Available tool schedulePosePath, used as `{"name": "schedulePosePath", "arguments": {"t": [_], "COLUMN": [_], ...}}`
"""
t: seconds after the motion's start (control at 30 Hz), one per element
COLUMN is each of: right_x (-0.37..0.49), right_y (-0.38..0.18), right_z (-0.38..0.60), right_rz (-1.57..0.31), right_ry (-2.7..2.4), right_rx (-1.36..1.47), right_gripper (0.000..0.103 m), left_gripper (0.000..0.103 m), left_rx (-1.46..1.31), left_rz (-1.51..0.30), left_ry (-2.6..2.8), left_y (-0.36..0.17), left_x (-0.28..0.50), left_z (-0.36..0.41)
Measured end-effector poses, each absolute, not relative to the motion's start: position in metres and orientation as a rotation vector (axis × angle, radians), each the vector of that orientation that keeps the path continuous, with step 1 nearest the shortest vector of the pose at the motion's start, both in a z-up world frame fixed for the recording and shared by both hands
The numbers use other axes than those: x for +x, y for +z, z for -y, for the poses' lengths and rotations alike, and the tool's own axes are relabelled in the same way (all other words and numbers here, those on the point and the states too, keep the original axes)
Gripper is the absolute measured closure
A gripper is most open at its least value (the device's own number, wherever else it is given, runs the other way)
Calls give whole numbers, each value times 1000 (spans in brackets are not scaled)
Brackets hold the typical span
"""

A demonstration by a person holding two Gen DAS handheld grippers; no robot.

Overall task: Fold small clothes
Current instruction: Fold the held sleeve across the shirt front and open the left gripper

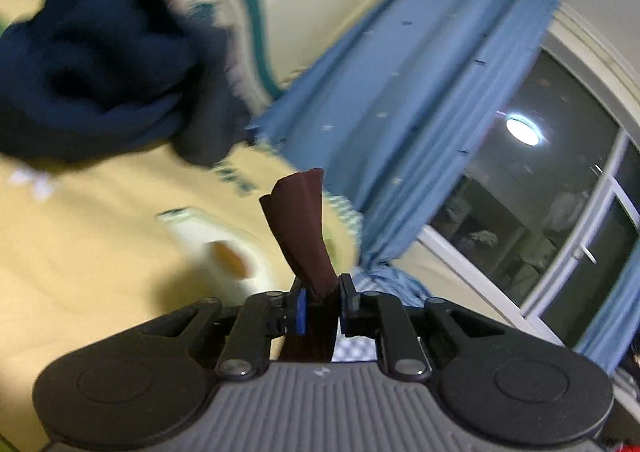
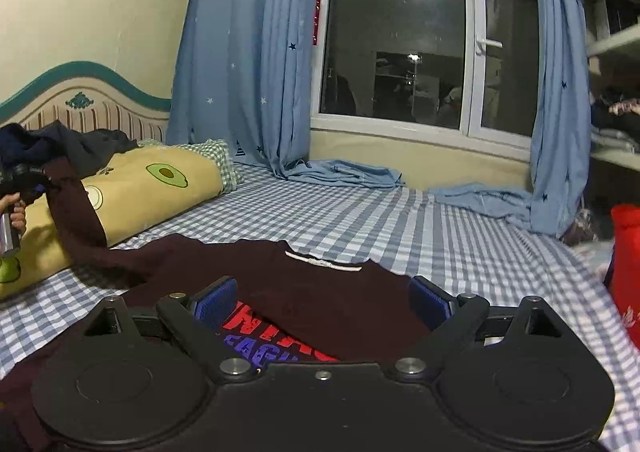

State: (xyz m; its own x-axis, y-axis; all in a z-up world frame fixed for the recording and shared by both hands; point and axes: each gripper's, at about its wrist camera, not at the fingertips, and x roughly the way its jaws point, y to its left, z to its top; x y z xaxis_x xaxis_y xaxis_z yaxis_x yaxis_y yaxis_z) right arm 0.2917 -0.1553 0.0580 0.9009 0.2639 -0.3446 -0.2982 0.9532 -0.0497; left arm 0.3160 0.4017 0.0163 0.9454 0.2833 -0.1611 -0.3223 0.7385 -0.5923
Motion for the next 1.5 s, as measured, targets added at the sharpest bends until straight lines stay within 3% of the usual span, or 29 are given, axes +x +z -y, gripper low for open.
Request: {"name": "schedulePosePath", "arguments": {"t": [0.23, 0.43, 0.57, 0.7, 0.97, 1.0, 1.03, 1.07, 1.13, 1.3, 1.37, 1.5], "right_x": [291, 273, 260, 244, 213, 212, 212, 212, 213, 226, 235, 260], "right_y": [45, 40, 35, 29, 22, 20, 17, 15, 13, 13, 17, 23], "right_z": [179, 220, 254, 282, 332, 335, 338, 340, 339, 332, 328, 316], "right_rz": [-368, -362, -362, -366, -388, -394, -402, -406, -412, -436, -432, -437], "right_ry": [301, 284, 239, 189, 83, 73, 65, 63, 68, 94, 106, 159], "right_rx": [-35, 20, 75, 90, 139, 147, 158, 166, 179, 180, 169, 167], "right_gripper": [10, 10, 10, 10, 10, 10, 10, 10, 10, 9, 8, 7], "left_gripper": [88, 87, 87, 87, 85, 83, 73, 53, 36, 22, 9, 7], "left_rx": [-473, -304, -209, -97, -62, -54, -50, -47, -27, -38, -43, -44], "left_rz": [-37, -94, -208, -344, -498, -520, -543, -570, -595, -540, -471, -444], "left_ry": [204, 124, 44, 31, -69, -84, -107, -139, -194, -325, -356, -330], "left_y": [100, 123, 95, 34, -57, -62, -69, -71, -75, -54, -37, -3], "left_x": [376, 452, 500, 538, 546, 547, 547, 551, 550, 527, 506, 472], "left_z": [-273, -138, -35, 45, 111, 116, 117, 108, 107, 91, 78, 48]}}
